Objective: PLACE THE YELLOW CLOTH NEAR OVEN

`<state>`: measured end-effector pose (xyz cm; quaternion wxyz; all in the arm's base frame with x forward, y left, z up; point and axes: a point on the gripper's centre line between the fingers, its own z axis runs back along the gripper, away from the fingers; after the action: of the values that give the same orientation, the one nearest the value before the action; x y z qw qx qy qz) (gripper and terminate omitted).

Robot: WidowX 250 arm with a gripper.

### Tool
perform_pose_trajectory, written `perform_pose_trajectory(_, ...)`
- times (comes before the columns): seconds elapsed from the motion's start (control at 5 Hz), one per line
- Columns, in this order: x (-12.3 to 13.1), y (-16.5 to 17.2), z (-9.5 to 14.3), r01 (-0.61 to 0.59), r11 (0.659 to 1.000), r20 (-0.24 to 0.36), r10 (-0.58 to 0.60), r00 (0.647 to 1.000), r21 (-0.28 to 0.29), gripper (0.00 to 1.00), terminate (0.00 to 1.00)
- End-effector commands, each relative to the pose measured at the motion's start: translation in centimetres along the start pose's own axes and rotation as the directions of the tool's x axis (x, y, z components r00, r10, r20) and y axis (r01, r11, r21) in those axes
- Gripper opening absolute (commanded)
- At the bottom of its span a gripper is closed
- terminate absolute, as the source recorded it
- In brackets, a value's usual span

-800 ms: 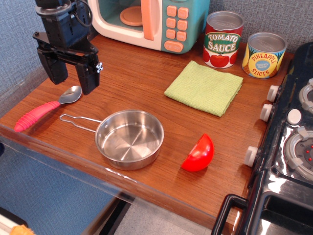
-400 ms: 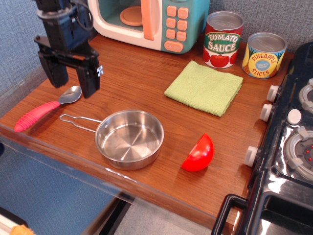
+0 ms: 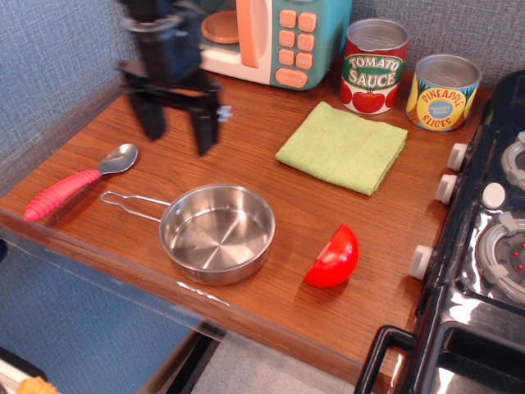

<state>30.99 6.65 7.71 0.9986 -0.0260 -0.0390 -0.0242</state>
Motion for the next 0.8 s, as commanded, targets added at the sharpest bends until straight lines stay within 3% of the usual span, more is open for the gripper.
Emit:
perform_pose_trajectory(0.0,8.7,-3.8,-1.0,-0.106,0.994,0.102,0.104,0.989,0.012,1.00,0.00)
perform_pose_trajectory(0.4,12.8,-7.9,-2.8,-0.079,0.997,0.120,0.076,0.990,0.016,1.00,0.00)
perform_pose_trajectory(0.6,13.0,-10.0,-3.0,-0.021,0.999,0.135,0.016,0.991,0.037,1.00,0.00)
